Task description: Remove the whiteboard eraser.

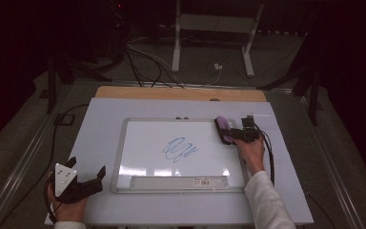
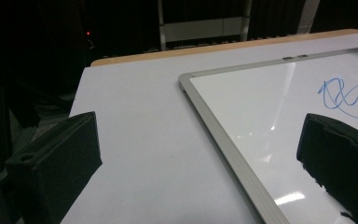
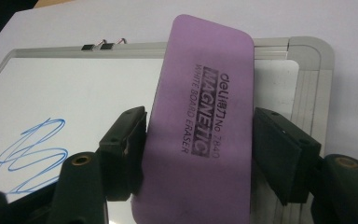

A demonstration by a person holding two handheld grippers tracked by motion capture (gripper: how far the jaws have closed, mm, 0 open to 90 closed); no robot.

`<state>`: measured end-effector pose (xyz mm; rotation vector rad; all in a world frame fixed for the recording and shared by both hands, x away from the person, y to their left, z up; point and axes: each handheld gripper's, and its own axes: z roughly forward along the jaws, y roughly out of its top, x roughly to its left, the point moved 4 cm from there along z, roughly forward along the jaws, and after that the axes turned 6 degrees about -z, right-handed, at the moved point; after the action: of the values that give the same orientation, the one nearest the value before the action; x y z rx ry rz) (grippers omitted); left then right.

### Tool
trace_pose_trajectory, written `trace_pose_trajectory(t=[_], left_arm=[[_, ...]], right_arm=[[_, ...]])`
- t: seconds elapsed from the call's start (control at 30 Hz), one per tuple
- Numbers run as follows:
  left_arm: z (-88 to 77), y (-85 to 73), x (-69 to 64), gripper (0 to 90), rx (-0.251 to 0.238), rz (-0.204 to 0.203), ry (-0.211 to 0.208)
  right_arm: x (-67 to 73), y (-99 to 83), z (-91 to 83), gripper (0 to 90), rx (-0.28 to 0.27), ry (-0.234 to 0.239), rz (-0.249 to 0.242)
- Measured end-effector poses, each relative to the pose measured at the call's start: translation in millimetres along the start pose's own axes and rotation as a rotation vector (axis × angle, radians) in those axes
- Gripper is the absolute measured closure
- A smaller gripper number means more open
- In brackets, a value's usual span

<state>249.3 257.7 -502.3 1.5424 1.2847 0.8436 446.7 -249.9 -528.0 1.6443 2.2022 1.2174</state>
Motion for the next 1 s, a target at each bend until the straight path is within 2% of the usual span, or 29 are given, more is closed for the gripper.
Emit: trace_pose_trajectory(t=[0.37, 1.0], left_arm=[[0.1, 0.0, 0.1, 0.5, 0.000, 0.000, 0.000], [0.1, -0.2, -0.3, 0.5, 0.003, 0.003, 0.001]], right_arm=[[3.1, 3.2, -6.0, 40.0, -0.030, -0.015, -0.019], [17.2, 8.7, -18.7, 40.1, -0.066, 0.000, -0.075]])
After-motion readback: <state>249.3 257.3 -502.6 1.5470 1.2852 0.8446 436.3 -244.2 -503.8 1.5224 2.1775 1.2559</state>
